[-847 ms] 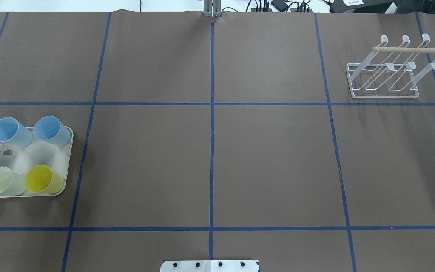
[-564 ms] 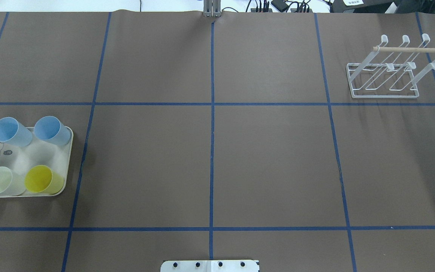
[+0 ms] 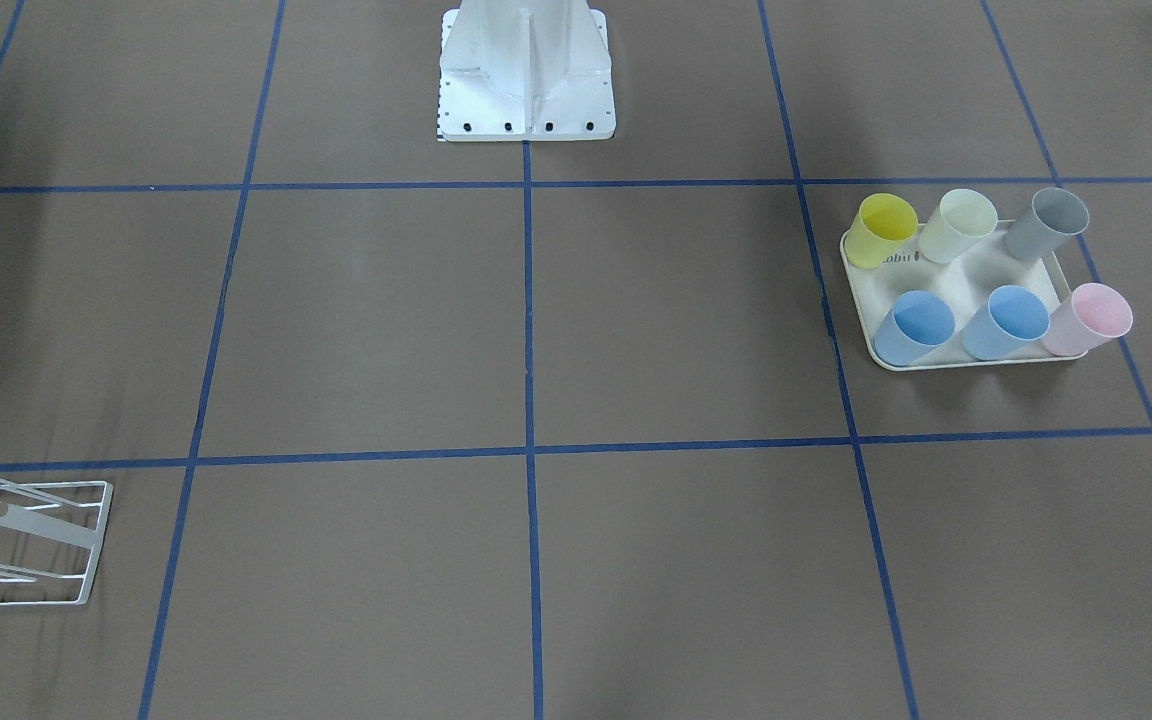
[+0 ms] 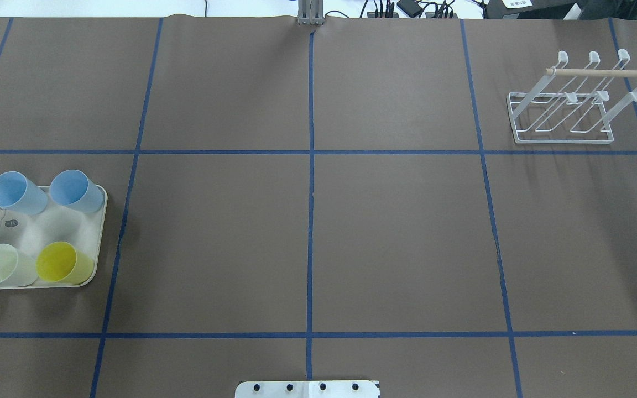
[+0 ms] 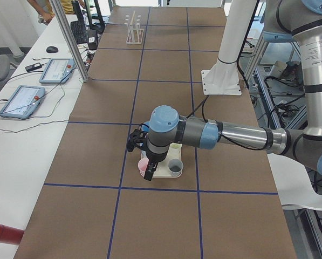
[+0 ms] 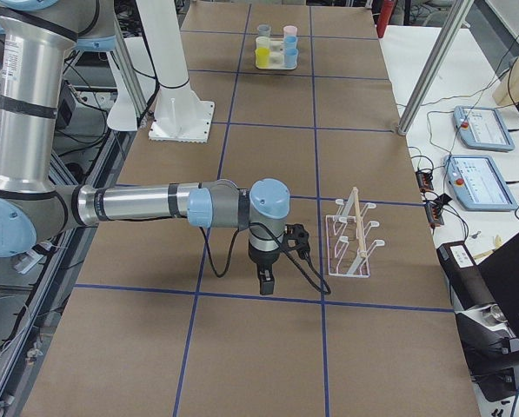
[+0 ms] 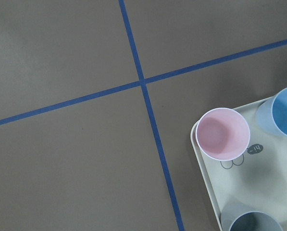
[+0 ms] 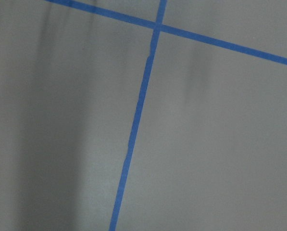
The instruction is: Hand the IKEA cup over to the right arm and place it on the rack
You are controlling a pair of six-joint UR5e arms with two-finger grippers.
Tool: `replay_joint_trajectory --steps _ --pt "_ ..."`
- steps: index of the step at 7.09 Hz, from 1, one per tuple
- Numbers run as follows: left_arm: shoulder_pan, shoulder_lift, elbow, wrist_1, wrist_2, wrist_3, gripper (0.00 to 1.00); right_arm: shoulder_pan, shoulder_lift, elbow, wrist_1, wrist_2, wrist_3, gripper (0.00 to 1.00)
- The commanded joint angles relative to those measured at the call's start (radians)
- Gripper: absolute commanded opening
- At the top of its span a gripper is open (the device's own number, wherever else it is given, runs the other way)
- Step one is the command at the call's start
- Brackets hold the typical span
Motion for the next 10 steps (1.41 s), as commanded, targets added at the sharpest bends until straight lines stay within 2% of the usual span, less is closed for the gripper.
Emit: replay_joint_trajectory --steps 1,3,4,6,7,9,10 --pt "0.005 -0.021 -0.022 0.000 0.005 -0.010 1.00 0.000 0.001 0.052 0.003 -0.002 -0.002 1.00" --pt "0.004 -0.076 -0.023 -0.038 0.004 -0.007 1.00 -0.002 0.001 0.107 0.023 0.000 -0.002 1.00" --pt "0.005 -0.105 -0.007 -0.125 0.007 -0.007 1.00 -0.002 0.025 0.133 0.030 -0.005 -0.002 1.00" --pt "0.005 -0.123 0.036 -0.332 0.007 -0.010 1.00 -0.002 0.080 0.117 0.050 0.001 0.006 1.00" --pt "0.005 -0.136 0.099 -0.402 -0.001 -0.007 1.00 0.000 0.070 0.126 0.058 0.001 0.018 1.00" --pt "0.005 -0.134 0.128 -0.501 -0.005 -0.009 1.00 -0.002 0.074 0.141 0.075 0.050 0.044 1.00" --pt "0.012 -0.121 0.135 -0.570 -0.004 -0.006 1.00 -0.005 0.074 0.147 0.128 0.059 0.057 1.00"
